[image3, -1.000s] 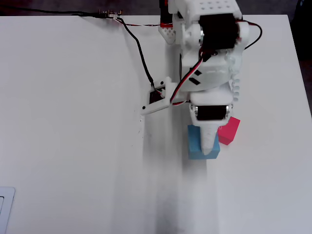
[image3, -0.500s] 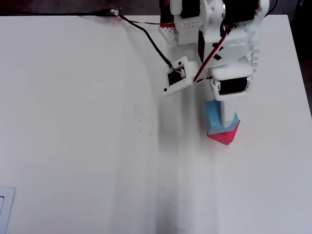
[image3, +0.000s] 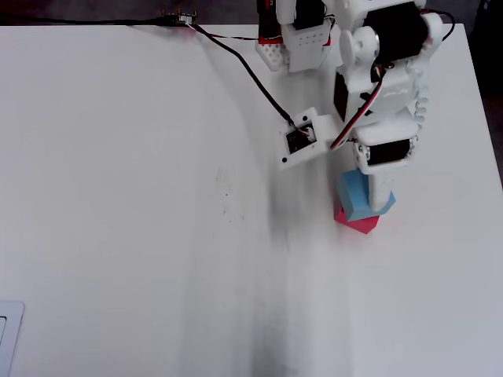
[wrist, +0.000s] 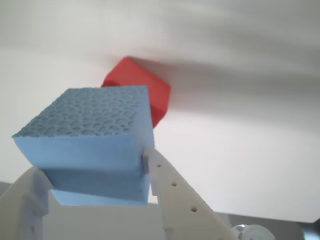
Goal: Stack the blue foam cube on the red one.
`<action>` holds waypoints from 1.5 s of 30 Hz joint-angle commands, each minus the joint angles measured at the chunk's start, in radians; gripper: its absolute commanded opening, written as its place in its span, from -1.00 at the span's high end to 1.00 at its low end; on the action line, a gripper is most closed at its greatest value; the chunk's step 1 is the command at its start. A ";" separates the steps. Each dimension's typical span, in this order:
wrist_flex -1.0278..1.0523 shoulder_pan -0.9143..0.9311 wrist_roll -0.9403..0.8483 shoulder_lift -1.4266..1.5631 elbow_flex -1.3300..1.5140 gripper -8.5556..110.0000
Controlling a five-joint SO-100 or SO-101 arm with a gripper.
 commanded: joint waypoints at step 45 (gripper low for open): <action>-0.034 0.087 -0.003 0.591 0.285 0.45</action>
